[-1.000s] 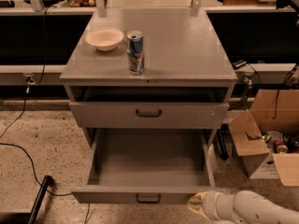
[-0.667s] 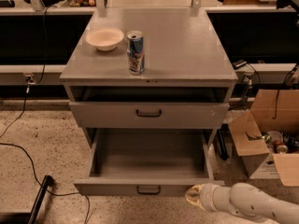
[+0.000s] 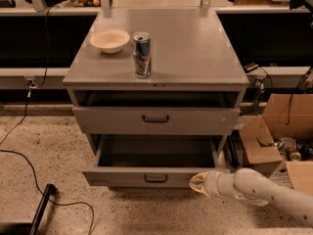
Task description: Close middle drawer
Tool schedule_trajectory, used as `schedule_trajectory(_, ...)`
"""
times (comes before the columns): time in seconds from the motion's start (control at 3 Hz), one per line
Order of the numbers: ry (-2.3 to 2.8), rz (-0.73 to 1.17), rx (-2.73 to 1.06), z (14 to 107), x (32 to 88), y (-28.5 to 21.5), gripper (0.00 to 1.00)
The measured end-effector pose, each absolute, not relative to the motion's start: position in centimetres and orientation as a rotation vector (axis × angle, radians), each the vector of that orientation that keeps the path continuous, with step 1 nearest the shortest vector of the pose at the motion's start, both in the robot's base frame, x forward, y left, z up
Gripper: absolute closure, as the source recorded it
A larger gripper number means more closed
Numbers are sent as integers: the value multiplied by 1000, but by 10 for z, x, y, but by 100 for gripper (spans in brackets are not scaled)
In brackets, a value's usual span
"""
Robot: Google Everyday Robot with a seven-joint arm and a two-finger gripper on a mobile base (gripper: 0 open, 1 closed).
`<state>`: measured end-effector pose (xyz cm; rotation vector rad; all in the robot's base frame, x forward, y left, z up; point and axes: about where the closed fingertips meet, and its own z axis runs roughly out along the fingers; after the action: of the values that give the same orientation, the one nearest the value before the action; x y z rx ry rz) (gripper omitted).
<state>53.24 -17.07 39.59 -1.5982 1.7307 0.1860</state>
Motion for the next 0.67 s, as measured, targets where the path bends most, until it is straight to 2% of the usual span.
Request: schedule_trajectory(0.67,1735,178,-1587,392,551,-172,100)
